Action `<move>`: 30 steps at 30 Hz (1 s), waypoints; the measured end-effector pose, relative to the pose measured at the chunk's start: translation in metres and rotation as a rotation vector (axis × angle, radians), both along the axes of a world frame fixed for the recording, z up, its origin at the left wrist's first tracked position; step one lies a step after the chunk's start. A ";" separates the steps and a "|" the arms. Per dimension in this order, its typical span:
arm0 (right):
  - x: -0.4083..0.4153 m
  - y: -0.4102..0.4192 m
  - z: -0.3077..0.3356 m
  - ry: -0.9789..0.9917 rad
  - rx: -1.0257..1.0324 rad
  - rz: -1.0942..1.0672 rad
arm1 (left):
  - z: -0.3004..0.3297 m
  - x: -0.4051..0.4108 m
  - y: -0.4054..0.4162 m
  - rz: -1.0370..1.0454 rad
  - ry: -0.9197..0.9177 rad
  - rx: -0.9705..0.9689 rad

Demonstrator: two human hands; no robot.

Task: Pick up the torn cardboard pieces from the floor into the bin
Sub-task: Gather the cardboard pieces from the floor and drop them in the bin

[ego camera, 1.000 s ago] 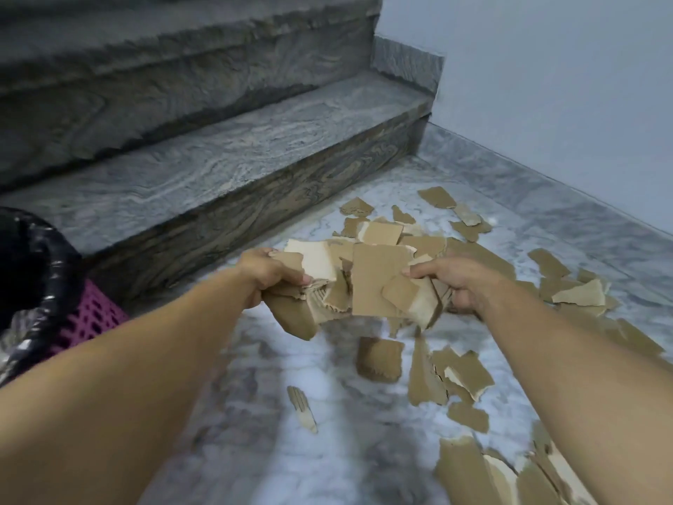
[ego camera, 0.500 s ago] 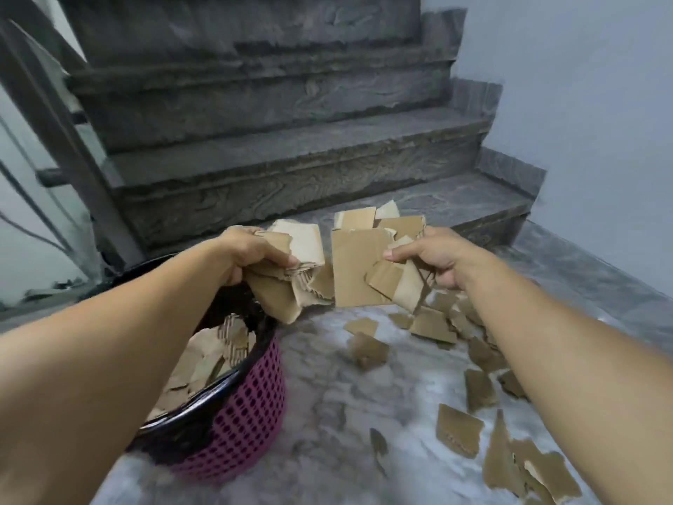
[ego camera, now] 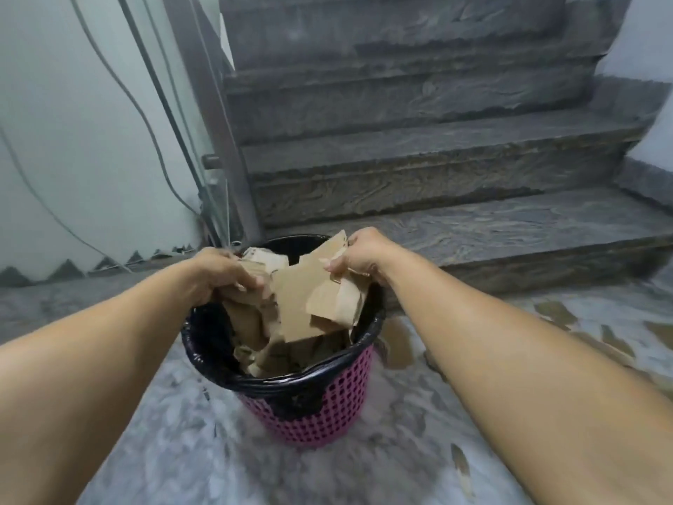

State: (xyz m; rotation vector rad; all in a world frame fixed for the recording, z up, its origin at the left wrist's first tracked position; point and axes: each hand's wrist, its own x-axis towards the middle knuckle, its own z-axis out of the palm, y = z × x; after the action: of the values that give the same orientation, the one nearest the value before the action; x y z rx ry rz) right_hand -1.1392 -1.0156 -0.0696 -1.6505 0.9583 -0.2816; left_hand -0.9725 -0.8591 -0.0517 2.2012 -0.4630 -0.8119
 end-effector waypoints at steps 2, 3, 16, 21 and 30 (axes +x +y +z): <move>0.005 0.005 -0.007 0.016 -0.032 0.014 | -0.013 0.000 0.006 -0.032 -0.051 0.131; 0.004 0.004 -0.009 0.016 -0.042 0.010 | -0.019 0.001 0.009 -0.054 -0.072 0.188; -0.117 -0.061 -0.012 0.013 -0.005 -0.218 | -0.010 -0.078 -0.080 -0.321 -0.320 -0.074; -0.197 -0.080 -0.040 0.138 0.020 -0.343 | -0.012 -0.158 -0.136 -0.514 -0.237 -0.200; -0.327 -0.079 -0.124 0.383 0.124 -0.522 | -0.124 -0.233 -0.199 -0.783 -0.163 0.130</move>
State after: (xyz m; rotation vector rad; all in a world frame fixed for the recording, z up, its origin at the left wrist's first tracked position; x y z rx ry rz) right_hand -1.4664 -1.0945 -0.1933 -1.3421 1.6657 -0.2504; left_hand -1.2058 -1.0584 -0.1760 2.2058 -1.4406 -1.0734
